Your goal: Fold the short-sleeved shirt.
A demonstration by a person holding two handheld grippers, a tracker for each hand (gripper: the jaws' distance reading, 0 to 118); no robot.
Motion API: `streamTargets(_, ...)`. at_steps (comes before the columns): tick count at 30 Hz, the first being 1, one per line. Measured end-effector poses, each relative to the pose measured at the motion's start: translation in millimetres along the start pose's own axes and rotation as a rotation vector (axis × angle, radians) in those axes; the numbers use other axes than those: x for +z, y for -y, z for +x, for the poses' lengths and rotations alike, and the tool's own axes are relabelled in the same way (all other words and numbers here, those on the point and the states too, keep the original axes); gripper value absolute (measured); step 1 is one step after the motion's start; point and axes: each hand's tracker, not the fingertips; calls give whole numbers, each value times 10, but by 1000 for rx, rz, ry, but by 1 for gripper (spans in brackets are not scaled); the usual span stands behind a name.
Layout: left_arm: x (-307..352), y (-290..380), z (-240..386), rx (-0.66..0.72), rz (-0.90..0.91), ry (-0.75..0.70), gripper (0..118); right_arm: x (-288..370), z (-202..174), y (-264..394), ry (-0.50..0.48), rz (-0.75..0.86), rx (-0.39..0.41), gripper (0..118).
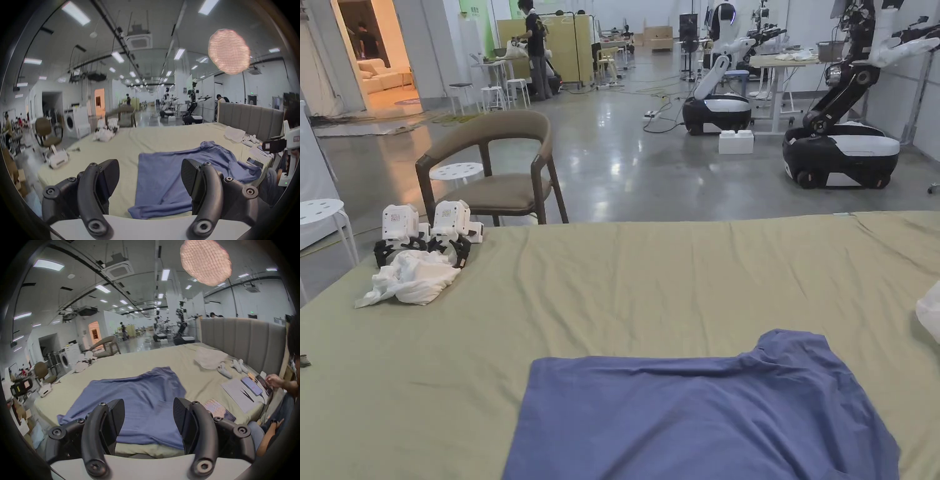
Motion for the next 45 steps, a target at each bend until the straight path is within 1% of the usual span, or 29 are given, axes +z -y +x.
streamTargets(1, 48, -41, 37, -19, 20, 5, 81, 41, -48, -14, -22, 9, 19, 65)
streamTargets(2, 97, -86, 64, -32, 28, 18, 79, 80, -116, -42, -35, 22, 47, 63)
streamTargets(3, 151, -125, 94, -49, 44, 35, 77, 124, -169, -57, -53, 38, 76, 55)
streamTargets(4, 176, -152, 103, -59, 52, 35, 74, 156, -208, -68, -49, 47, 100, 42)
streamTargets(5, 209, -179, 125, -68, 51, 33, 65, 182, -243, -77, -42, 50, 108, 21)
streamTargets(6, 233, -202, 141, -73, 50, 33, 56, 196, -280, -87, -41, 53, 110, 12)
streamTargets(7, 251, -216, 149, -76, 45, 35, 45, 207, -278, -85, -50, 59, 108, 11)
streamTargets(8, 258, -209, 138, -73, 45, 41, 31, 206, -267, -76, -66, 65, 105, 8)
streamTargets(9, 262, -195, 131, -72, 46, 49, 21, 197, -264, -66, -70, 65, 107, 2)
streamTargets(11, 258, -180, 141, -78, 40, 48, 0, 177, -273, -63, -41, 49, 136, 0)
streamTargets(13, 252, -153, 124, -72, 28, 52, 0, 181, -251, -52, -46, 48, 136, 0)
streamTargets(17, 228, -137, 68, -16, -6, 70, 0, 167, -221, -60, -38, 43, 112, 0)
streamTargets(22, 212, -109, -6, 9, -26, 66, 0, 163, -235, -64, -15, 35, 130, 0)
streamTargets(25, 168, -58, -99, 44, -44, 54, 0, 141, -221, -46, -13, 24, 120, 0)
streamTargets(27, 87, 54, -195, 62, -88, 9, 0, 127, -189, -23, -24, 10, 99, 0)
streamTargets(28, 43, 119, -254, 86, -110, 16, 0, 128, -180, -12, -28, 4, 94, 0)
streamTargets(30, -111, 298, -407, 155, -218, 57, 2, 131, -161, 15, -27, -11, 86, 0)
streamTargets(31, -178, 410, -463, 171, -244, 38, 11, 130, -146, 32, -27, -19, 82, 0)
streamTargets(32, -246, 540, -509, 178, -259, 23, 35, 123, -126, 55, -29, -30, 77, 0)
streamTargets(33, -341, 674, -567, 182, -292, 46, 57, 113, -104, 83, -29, -42, 71, 0)
streamTargets(34, -431, 786, -607, 179, -318, 47, 69, 107, -87, 107, -28, -55, 65, 0)
streamTargets(35, -531, 909, -639, 168, -344, 39, 72, 100, -68, 133, -25, -70, 57, 0)
streamTargets(36, -642, 1026, -651, 178, -380, 17, 72, 95, -48, 159, -21, -84, 47, 0)
streamTargets(38, -867, 1244, -723, 232, -441, 43, 72, 97, -1, 202, -19, -102, 25, 0)
streamTargets(40, -1068, 1433, -761, 278, -506, 25, 72, 114, 54, 241, -6, -120, 4, 0)
streamTargets(42, -1237, 1602, -790, 326, -588, 11, 68, 155, 122, 282, 15, -129, -13, 0)
streamTargets(43, -1287, 1648, -780, 330, -623, 4, 57, 178, 158, 304, 28, -139, -20, 0)
streamTargets(44, -1286, 1668, -742, 342, -628, 17, 28, 203, 195, 328, 42, -151, -22, 0)
streamTargets(45, -1294, 1706, -702, 340, -626, 27, 13, 232, 232, 357, 59, -158, -24, 0)
